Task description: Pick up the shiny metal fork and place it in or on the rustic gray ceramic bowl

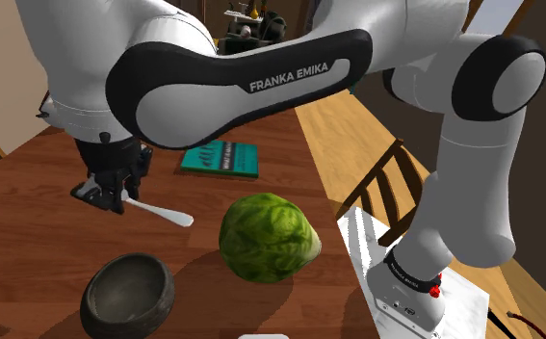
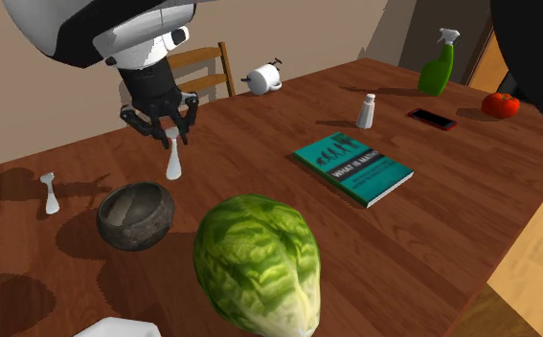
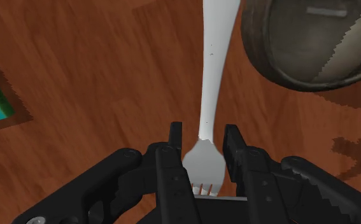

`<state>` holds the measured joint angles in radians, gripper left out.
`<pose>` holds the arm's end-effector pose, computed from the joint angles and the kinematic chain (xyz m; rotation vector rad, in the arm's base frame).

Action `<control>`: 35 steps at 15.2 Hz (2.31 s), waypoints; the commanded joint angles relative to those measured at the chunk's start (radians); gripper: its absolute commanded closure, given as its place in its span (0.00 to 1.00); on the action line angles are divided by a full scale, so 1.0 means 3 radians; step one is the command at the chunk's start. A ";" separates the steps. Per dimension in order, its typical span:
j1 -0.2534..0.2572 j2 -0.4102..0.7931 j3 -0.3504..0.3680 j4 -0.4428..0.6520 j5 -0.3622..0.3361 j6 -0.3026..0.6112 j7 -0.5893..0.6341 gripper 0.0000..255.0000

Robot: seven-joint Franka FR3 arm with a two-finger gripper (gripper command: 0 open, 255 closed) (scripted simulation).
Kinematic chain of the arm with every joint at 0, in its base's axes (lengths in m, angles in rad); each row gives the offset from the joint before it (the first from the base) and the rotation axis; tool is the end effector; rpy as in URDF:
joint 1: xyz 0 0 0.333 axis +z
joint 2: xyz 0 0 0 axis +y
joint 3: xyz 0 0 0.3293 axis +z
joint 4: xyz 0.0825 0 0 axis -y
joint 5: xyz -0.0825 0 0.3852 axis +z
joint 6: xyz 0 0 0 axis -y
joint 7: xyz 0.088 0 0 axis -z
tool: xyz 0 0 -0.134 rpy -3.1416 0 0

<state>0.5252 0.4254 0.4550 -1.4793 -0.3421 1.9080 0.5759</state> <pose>0.4466 0.5265 0.4412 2.9818 0.7146 0.2082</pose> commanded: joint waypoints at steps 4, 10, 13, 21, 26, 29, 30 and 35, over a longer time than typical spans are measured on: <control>0.0281 0.0055 0.0076 0.0043 -0.0068 -0.0060 0.0361 1.00; 0.0528 0.0188 0.0114 0.0111 -0.0155 -0.0062 0.0657 1.00; 0.0522 0.0215 0.0103 0.0015 -0.0178 0.0054 0.0687 1.00; 0.0519 0.0259 0.0086 -0.0094 -0.0213 0.0198 0.0728 1.00; 0.0519 0.0259 0.0086 -0.0093 -0.0213 0.0197 0.0727 0.00; 0.0519 0.0260 0.0086 -0.0093 -0.0213 0.0198 0.0727 0.00; 0.0519 0.0259 0.0086 -0.0094 -0.0213 0.0198 0.0728 0.00; 0.0554 0.0147 0.0134 0.0161 -0.0135 -0.0154 0.0670 0.00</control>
<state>0.6874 0.4709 0.4934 -1.4439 -0.3844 1.8772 0.7770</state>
